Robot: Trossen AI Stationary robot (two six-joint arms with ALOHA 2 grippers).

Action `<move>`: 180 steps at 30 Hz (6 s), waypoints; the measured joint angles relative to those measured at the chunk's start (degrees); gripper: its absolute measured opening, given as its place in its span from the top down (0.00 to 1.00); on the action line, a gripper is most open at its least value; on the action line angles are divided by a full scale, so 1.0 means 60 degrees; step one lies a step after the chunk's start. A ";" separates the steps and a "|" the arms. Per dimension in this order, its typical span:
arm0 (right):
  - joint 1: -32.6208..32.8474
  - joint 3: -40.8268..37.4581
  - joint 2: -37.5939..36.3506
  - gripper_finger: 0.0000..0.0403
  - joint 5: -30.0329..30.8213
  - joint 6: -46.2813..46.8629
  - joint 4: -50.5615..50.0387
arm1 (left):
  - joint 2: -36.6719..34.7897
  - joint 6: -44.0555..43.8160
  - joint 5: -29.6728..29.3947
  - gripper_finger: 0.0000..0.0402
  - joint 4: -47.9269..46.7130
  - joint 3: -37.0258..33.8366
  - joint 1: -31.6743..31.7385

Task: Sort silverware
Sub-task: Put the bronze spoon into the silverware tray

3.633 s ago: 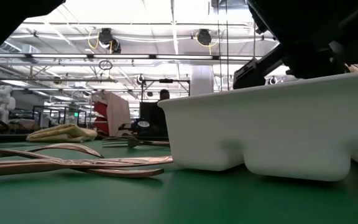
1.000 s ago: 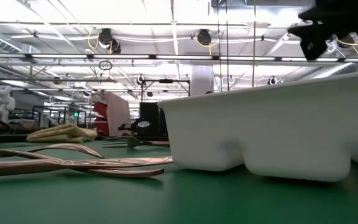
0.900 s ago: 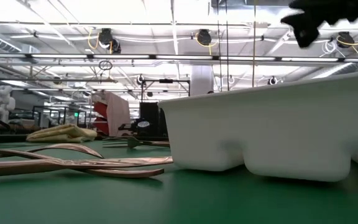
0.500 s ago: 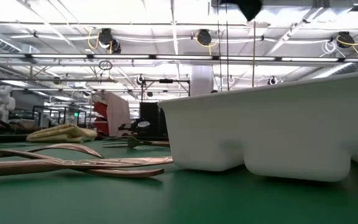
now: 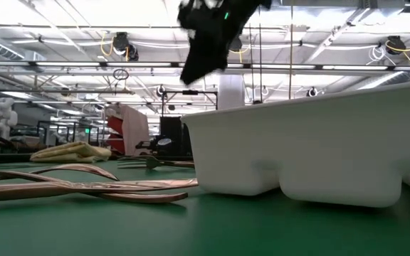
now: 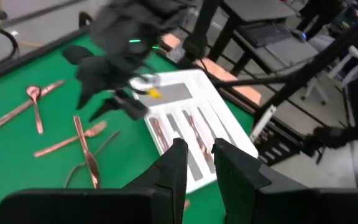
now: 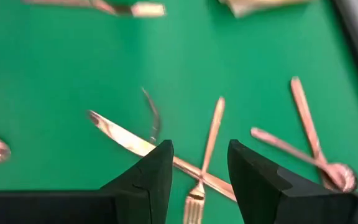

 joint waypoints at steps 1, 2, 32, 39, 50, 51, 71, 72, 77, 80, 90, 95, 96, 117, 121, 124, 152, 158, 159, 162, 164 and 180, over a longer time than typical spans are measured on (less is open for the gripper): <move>-0.0127 0.0119 0.0246 0.64 -0.0115 -0.0014 -0.0055 | -0.0111 -0.0002 0.0061 0.79 0.0000 -0.0130 -0.0058; -0.0240 0.0199 0.0453 0.64 -0.0216 -0.0033 -0.0064 | -0.0225 -0.0004 0.0083 0.79 0.0003 -0.0276 -0.0121; -0.2466 0.3976 0.2090 0.64 0.0622 -0.0313 -0.1667 | -0.3171 -0.0993 -0.0105 0.79 0.0010 -0.4211 -0.0552; -0.4148 0.6062 0.2043 0.64 0.1557 0.0029 -0.6401 | -0.3960 -0.0960 -0.0194 0.79 0.0147 -0.5123 -0.0552; -0.5140 0.2943 0.1931 0.64 0.1273 -0.0366 -0.7859 | -0.4911 -0.1004 -0.0972 0.79 0.0838 -0.6135 -0.0533; -0.5156 0.2548 0.1804 0.64 0.1278 -0.0425 -0.7709 | -0.5027 -0.1007 -0.1119 0.79 0.1012 -0.6255 -0.0500; -0.5885 -0.4084 -0.1416 0.64 -0.0120 0.0297 -0.3096 | -0.6466 -0.1013 -0.1731 0.78 0.1743 -0.7963 0.1165; -0.5885 -0.4149 -0.1377 0.64 -0.0169 0.0297 -0.2949 | -0.6485 -0.1011 -0.1728 0.78 0.1777 -0.8041 0.1189; -0.5881 -0.4177 -0.1147 0.64 -0.0178 0.0319 -0.2804 | -0.6670 -0.1037 -0.1564 0.78 0.2011 -0.8461 0.1230; -0.5877 -0.4177 -0.0987 0.64 -0.0190 0.0369 -0.2795 | -0.6681 -0.1118 -0.1513 0.78 0.2016 -0.8523 0.1230; -0.5819 -0.4183 -0.0456 0.64 -0.0160 0.0377 -0.2769 | -0.6695 -0.1202 -0.1490 0.78 0.1931 -0.8529 0.1230; -0.5804 -0.4177 -0.0492 0.68 -0.0180 0.0378 -0.2791 | -0.6695 -0.1204 -0.1494 0.78 0.1916 -0.8529 0.1230; -0.5808 -0.4177 -0.0492 0.70 -0.0183 0.0412 -0.2832 | -0.6695 -0.1204 -0.1494 0.78 0.1912 -0.8529 0.1230; -0.5814 -0.3545 -0.1577 0.76 -0.1656 -0.0867 -0.5270 | -0.6691 -0.1244 -0.1496 0.78 0.1936 -0.8529 0.1230; -0.5961 -0.4734 -0.2413 0.65 -0.1915 0.0547 -0.4271 | -0.6691 -0.1240 -0.1494 0.78 0.1931 -0.8526 0.1230; -0.6037 -0.5776 -0.3110 0.54 -0.1903 0.1686 -0.3500 | -0.6691 -0.1183 -0.1496 0.78 0.1922 -0.8527 0.1230; -0.6256 -0.7987 -0.3870 0.44 -0.1640 0.5453 -0.0662 | -0.6780 -0.1237 -0.2105 0.78 0.1927 -0.8526 0.1230; -0.6238 -0.7987 -0.3239 0.44 -0.1740 0.5438 -0.0736 | -0.6779 -0.1240 -0.2241 0.78 0.1927 -0.8526 0.1230; -0.6238 -0.7977 -0.3135 0.44 -0.1740 0.5439 -0.0697 | -0.6779 -0.1237 -0.2244 0.78 0.1927 -0.8526 0.1230; -0.6238 -0.7934 -0.2884 0.44 -0.1849 0.5439 -0.0544 | -0.6770 -0.1240 -0.2273 0.78 0.1927 -0.8526 0.1230; -0.6241 -0.7947 -0.2811 0.44 -0.1904 0.5439 -0.0484 | -0.6772 -0.1240 -0.2274 0.78 0.1931 -0.8526 0.1230; -0.6252 -0.7936 -0.2989 0.56 -0.2086 0.5540 -0.0175 | -0.6772 -0.1251 -0.2277 0.78 0.1931 -0.8526 0.1230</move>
